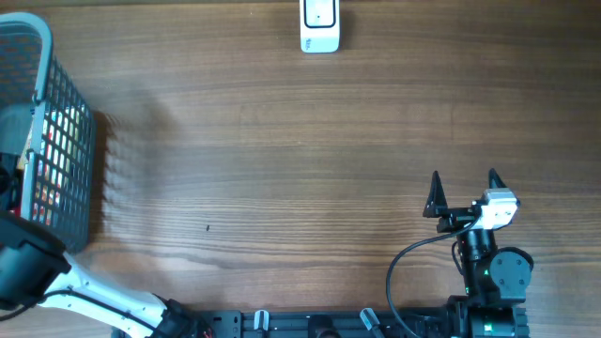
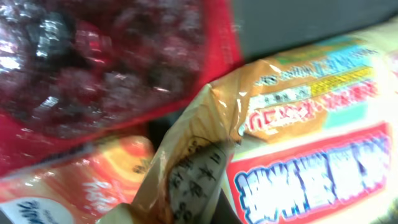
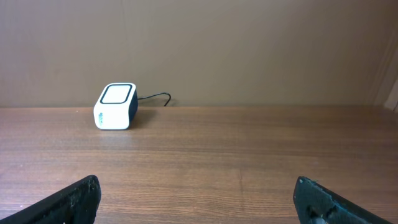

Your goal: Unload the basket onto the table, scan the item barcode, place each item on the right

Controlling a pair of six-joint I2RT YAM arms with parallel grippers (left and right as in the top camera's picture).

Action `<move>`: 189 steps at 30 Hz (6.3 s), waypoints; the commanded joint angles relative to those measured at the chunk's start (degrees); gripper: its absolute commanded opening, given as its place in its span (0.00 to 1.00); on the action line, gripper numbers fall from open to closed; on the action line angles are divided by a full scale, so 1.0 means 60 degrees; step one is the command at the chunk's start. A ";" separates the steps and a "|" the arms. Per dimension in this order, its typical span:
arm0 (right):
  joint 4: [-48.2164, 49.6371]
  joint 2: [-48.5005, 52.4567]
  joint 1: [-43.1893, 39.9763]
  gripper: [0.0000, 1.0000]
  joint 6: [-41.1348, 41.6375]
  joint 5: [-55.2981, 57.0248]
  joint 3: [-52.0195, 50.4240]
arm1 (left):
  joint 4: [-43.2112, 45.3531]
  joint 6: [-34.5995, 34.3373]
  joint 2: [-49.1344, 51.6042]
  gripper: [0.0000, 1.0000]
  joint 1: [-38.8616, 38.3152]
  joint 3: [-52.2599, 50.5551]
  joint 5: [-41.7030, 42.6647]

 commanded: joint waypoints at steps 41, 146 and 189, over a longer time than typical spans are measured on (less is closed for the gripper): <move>0.0026 -0.0076 -0.0047 1.00 0.0080 0.0095 -0.0007 | -0.0353 -0.1672 -0.3187 1.00 -0.1260 0.0000 -0.2674; 0.0026 -0.0076 -0.0047 1.00 0.0084 0.0095 -0.0011 | -0.2233 -0.0761 -0.1209 0.87 -1.0153 0.1508 -0.0073; 0.0026 -0.0076 -0.0047 1.00 0.0080 0.0095 -0.0007 | -0.3461 -0.1785 0.0062 1.00 -0.1446 0.3242 -0.5843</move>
